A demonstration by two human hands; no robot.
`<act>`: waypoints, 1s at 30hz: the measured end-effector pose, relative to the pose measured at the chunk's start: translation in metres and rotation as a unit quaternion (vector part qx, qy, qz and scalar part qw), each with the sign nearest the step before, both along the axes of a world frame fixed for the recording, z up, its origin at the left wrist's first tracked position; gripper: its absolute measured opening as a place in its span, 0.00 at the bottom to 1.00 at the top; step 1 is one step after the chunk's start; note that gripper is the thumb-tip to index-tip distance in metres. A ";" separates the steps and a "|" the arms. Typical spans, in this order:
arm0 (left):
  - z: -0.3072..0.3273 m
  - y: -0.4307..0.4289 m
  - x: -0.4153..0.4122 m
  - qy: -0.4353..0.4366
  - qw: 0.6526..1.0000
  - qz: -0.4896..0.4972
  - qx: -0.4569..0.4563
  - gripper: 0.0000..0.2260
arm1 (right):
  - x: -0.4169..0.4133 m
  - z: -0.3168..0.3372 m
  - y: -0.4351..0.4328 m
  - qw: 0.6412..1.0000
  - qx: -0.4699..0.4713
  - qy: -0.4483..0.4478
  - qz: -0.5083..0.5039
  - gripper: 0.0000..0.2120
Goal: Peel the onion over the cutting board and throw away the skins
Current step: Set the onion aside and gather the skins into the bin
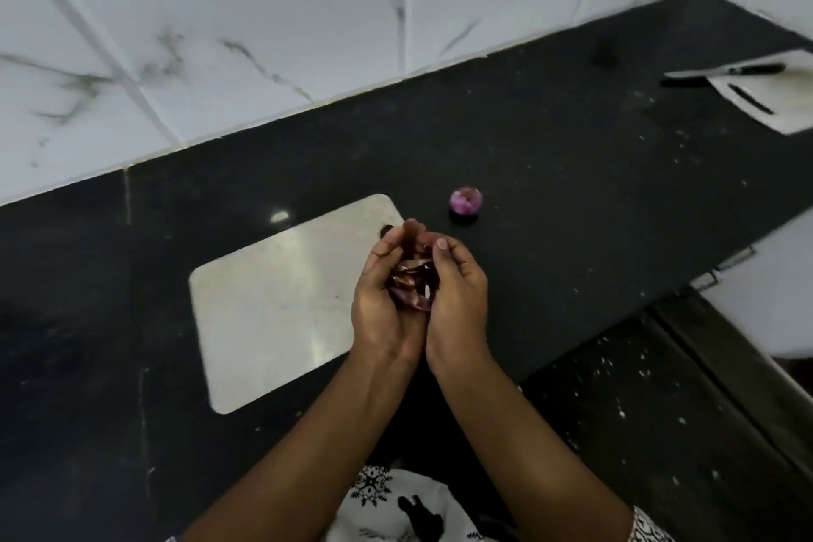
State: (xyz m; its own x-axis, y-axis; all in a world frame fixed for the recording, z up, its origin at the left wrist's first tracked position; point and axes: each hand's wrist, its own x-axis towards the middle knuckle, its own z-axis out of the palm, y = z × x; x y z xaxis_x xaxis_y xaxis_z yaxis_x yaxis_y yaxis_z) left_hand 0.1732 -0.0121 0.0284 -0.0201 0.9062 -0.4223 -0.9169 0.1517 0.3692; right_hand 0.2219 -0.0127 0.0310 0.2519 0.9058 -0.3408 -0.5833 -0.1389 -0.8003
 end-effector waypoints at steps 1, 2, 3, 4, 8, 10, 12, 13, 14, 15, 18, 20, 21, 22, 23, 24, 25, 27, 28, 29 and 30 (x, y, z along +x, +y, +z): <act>0.001 -0.006 0.014 0.020 0.999 -0.023 0.012 0.12 | 0.014 0.002 -0.007 1.000 0.000 0.010 -0.015 0.11; 0.000 -0.013 0.031 0.042 0.998 -0.051 0.019 0.11 | 0.032 0.001 -0.016 0.999 -0.002 0.014 -0.033 0.11; -0.002 -0.020 0.048 0.058 0.995 -0.079 0.027 0.11 | 0.049 -0.001 -0.025 0.999 -0.001 0.016 -0.049 0.11; -0.006 -0.029 0.067 0.066 0.992 -0.104 0.031 0.12 | 0.068 -0.004 -0.036 0.998 -0.003 0.019 -0.068 0.11; -0.031 -0.072 0.140 0.037 0.985 -0.166 -0.013 0.17 | 0.137 -0.034 -0.086 0.989 -0.027 0.027 -0.140 0.12; -0.052 -0.097 0.170 0.045 0.980 -0.190 -0.045 0.21 | 0.168 -0.059 -0.113 0.984 -0.052 0.019 -0.170 0.12; -0.077 -0.120 0.196 0.054 0.971 -0.219 -0.077 0.22 | 0.193 -0.088 -0.138 0.978 -0.080 0.021 -0.194 0.12; -0.091 -0.131 0.209 0.058 0.967 -0.228 -0.096 0.22 | 0.205 -0.105 -0.149 0.974 -0.097 0.028 -0.204 0.12; -0.108 -0.140 0.220 0.059 0.963 -0.234 -0.117 0.22 | 0.216 -0.125 -0.158 0.970 -0.111 0.038 -0.213 0.12; -0.128 -0.147 0.231 0.055 0.960 -0.237 -0.139 0.22 | 0.225 -0.146 -0.166 0.967 -0.126 0.053 -0.217 0.13; -0.202 -0.162 0.251 0.069 0.948 -0.224 -0.216 0.22 | 0.243 -0.222 -0.183 0.950 -0.196 0.094 -0.226 0.14; -0.258 -0.167 0.260 0.083 0.938 -0.204 -0.266 0.21 | 0.247 -0.282 -0.188 0.932 -0.243 0.143 -0.229 0.14; -0.283 -0.167 0.262 0.082 0.933 -0.199 -0.288 0.20 | 0.247 -0.307 -0.190 0.921 -0.267 0.167 -0.230 0.13; -0.308 -0.167 0.264 0.081 0.928 -0.195 -0.306 0.20 | 0.246 -0.334 -0.191 0.910 -0.287 0.187 -0.233 0.12; -0.332 -0.167 0.266 0.086 0.923 -0.198 -0.320 0.20 | 0.247 -0.360 -0.191 0.900 -0.310 0.197 -0.235 0.12; -0.355 -0.166 0.268 0.091 0.916 -0.204 -0.332 0.20 | 0.247 -0.386 -0.191 0.890 -0.332 0.203 -0.237 0.12; -0.376 -0.165 0.268 0.095 0.911 -0.209 -0.343 0.21 | 0.246 -0.409 -0.190 0.885 -0.343 0.212 -0.234 0.12; -0.414 -0.159 0.266 0.113 0.902 -0.219 -0.354 0.22 | 0.243 -0.447 -0.188 0.874 -0.363 0.235 -0.221 0.15; -0.433 -0.156 0.265 0.127 0.897 -0.223 -0.359 0.23 | 0.243 -0.464 -0.188 0.870 -0.372 0.242 -0.215 0.16; -0.451 -0.153 0.261 0.140 0.891 -0.229 -0.365 0.25 | 0.244 -0.479 -0.187 0.869 -0.371 0.252 -0.209 0.17; -0.467 -0.149 0.257 0.146 0.886 -0.240 -0.369 0.27 | 0.246 -0.489 -0.186 0.868 -0.374 0.256 -0.203 0.18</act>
